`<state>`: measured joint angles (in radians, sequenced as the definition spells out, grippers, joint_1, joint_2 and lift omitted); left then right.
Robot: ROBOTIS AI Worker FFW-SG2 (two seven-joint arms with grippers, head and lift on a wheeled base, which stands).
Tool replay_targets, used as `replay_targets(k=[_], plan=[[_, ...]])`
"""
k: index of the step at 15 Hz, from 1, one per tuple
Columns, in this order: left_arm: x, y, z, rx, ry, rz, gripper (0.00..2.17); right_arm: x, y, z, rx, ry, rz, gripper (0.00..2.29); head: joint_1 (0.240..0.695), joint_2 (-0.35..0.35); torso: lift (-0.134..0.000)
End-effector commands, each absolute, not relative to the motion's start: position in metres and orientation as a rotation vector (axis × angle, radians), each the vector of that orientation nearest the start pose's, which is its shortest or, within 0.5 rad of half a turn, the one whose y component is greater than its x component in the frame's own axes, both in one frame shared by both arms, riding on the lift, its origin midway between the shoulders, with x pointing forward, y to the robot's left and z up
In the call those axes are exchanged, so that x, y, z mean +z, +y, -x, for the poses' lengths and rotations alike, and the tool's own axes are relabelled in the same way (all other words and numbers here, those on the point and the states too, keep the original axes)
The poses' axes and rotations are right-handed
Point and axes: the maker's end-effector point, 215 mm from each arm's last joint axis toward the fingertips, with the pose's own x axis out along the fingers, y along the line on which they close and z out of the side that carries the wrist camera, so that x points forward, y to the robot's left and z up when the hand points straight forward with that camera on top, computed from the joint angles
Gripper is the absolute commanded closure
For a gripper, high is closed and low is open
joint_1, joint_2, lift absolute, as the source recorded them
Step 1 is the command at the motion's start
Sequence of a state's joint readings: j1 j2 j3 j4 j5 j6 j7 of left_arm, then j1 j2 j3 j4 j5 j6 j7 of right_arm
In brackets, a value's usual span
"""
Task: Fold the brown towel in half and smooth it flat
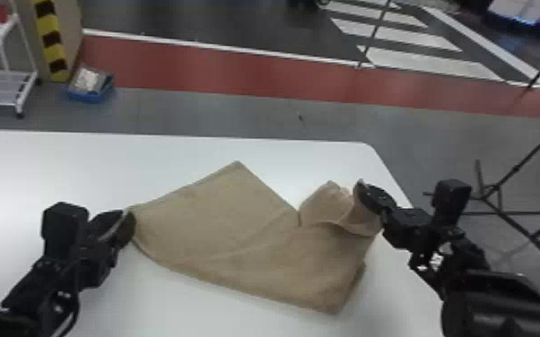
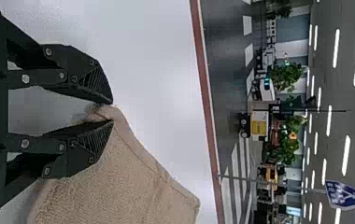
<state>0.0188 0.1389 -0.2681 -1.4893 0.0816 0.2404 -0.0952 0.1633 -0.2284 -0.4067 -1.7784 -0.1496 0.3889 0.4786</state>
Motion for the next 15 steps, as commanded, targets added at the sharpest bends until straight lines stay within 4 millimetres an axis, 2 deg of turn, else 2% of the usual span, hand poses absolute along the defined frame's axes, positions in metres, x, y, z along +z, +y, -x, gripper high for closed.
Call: replay_targets(k=[1, 2, 4, 5, 8, 10, 12, 13, 15], plan=[[-0.480, 0.123, -0.537, -0.324, 0.358, -0.071, 1.45, -0.374, -0.418, -0.513, 0.105, 0.276, 0.014, 1.36, 0.695, -0.309, -0.117], [-0.467, 0.128, -0.533, -0.312, 0.334, -0.066, 1.45, -0.369, -0.420, -0.514, 0.105, 0.270, 0.026, 1.36, 0.695, -0.306, -0.117], [-0.425, 0.149, -0.525, -0.269, 0.257, -0.038, 1.45, -0.357, -0.426, -0.515, 0.105, 0.268, 0.061, 1.36, 0.695, -0.301, -0.117], [-0.401, 0.169, -0.519, -0.225, 0.222, -0.031, 1.45, -0.349, -0.431, -0.516, 0.104, 0.269, 0.080, 1.36, 0.695, -0.296, -0.117], [-0.330, 0.232, -0.498, -0.088, 0.140, -0.010, 1.45, -0.344, -0.447, -0.511, 0.106, 0.301, 0.097, 1.36, 0.695, -0.271, -0.117], [-0.291, 0.259, -0.484, -0.023, 0.077, -0.017, 1.45, -0.348, -0.462, -0.501, 0.097, 0.322, 0.107, 1.36, 0.695, -0.234, -0.117], [-0.274, 0.271, -0.477, 0.011, 0.052, -0.026, 1.45, -0.356, -0.478, -0.485, 0.085, 0.355, 0.086, 1.36, 0.695, -0.221, -0.117], [-0.274, 0.270, -0.476, 0.009, 0.059, -0.027, 1.45, -0.361, -0.480, -0.479, 0.088, 0.370, 0.085, 1.36, 0.695, -0.219, -0.117], [-0.276, 0.264, -0.475, -0.003, 0.069, -0.024, 1.45, -0.382, -0.474, -0.469, 0.113, 0.446, 0.068, 1.36, 0.695, -0.233, -0.117]])
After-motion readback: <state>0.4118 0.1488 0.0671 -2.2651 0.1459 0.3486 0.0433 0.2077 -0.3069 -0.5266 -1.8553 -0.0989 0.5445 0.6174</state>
